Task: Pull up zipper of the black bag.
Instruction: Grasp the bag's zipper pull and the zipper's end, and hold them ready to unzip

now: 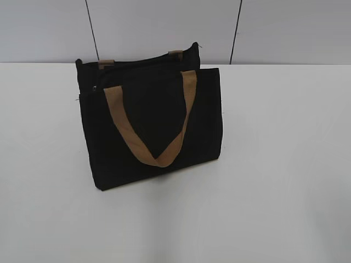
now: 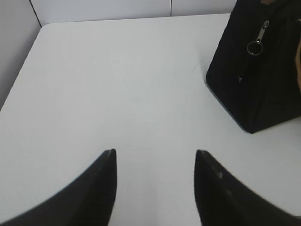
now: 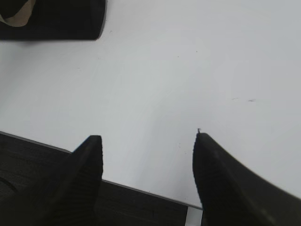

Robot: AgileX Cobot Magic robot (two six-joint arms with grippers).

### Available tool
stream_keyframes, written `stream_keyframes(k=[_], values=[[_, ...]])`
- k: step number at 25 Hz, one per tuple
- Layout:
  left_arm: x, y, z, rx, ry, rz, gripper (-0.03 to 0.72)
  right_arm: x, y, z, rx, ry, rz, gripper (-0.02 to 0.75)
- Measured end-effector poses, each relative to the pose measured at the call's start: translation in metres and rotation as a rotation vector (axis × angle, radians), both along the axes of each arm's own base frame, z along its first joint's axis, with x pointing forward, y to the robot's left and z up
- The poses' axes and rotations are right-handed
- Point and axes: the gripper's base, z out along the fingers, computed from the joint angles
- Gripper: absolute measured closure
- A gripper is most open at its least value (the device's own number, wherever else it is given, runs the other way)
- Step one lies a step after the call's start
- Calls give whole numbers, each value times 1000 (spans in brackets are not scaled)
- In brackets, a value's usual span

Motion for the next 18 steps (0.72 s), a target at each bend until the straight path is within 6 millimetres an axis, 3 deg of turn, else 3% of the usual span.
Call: stream_keyframes(k=[18], values=[[0,0,0,0,0,0,293,0,0,0,0,0,0,276]])
